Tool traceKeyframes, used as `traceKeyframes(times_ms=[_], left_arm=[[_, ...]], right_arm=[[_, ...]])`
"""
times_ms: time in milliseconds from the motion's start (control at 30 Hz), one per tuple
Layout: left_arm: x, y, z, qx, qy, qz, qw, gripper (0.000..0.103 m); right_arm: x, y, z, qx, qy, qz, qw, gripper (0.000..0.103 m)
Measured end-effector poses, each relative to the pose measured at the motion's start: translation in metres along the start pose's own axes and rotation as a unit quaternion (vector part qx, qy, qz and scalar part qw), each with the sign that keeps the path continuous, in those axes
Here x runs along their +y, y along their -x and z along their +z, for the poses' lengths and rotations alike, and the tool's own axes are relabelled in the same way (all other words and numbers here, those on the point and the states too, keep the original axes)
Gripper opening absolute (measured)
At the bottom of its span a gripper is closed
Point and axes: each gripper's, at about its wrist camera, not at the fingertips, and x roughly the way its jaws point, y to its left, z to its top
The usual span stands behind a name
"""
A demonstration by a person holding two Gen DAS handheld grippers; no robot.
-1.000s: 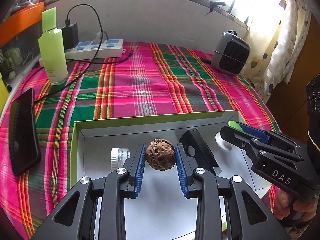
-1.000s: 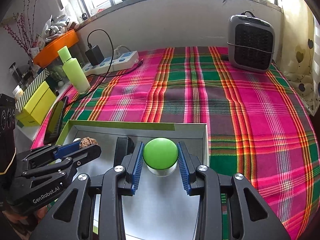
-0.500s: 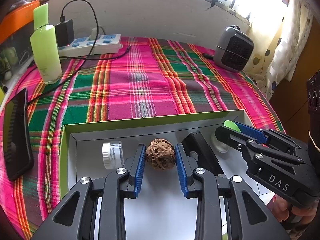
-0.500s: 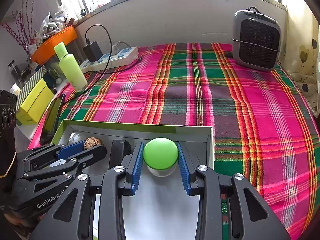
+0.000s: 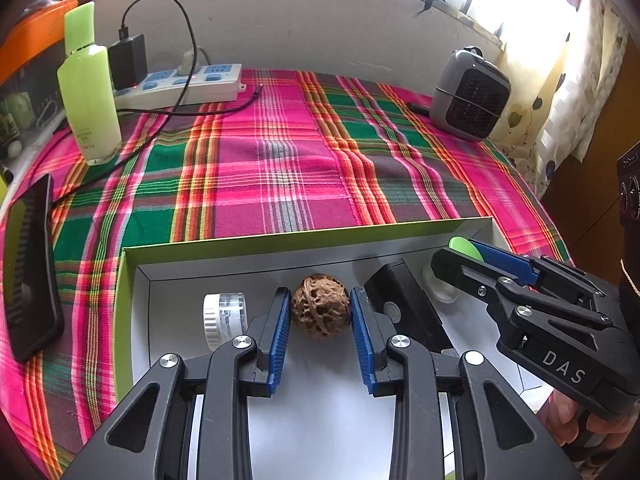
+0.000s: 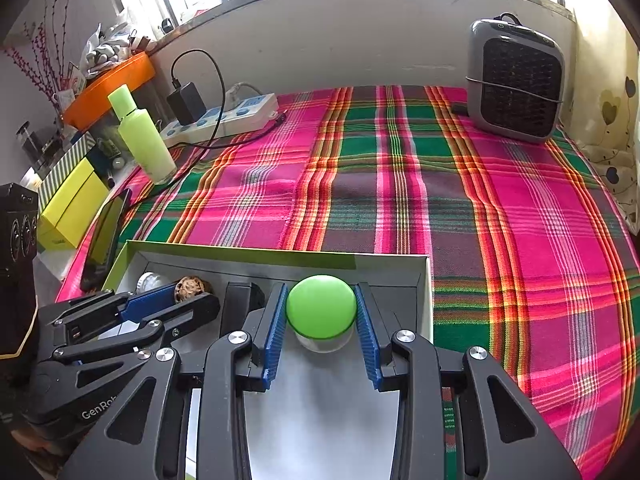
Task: Organize objects
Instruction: 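Open both tools to release the walnut and green mushroom in the box, then withdraw both open tools from the box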
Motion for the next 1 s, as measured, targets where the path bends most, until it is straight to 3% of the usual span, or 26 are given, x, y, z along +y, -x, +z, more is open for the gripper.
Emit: traceKeyframes(times_ms=[267, 433, 1000], left_arm=[[0.000, 0.000, 0.001, 0.002, 0.000, 0.000, 1.0000, 0.030], [-0.001, 0.002, -0.001, 0.000, 0.000, -0.005, 1.0000, 0.038], [-0.002, 0.026, -0.009, -0.015, 0.005, 0.006, 0.9999, 0.043]], right_arm=[[0.003, -0.002, -0.004, 0.006, 0.001, 0.004, 1.000, 0.036], [0.004, 0.001, -0.003, 0.000, -0.002, 0.006, 1.000, 0.043], [0.007, 0.024, -0.010, -0.020, -0.007, -0.002, 1.000, 0.044]])
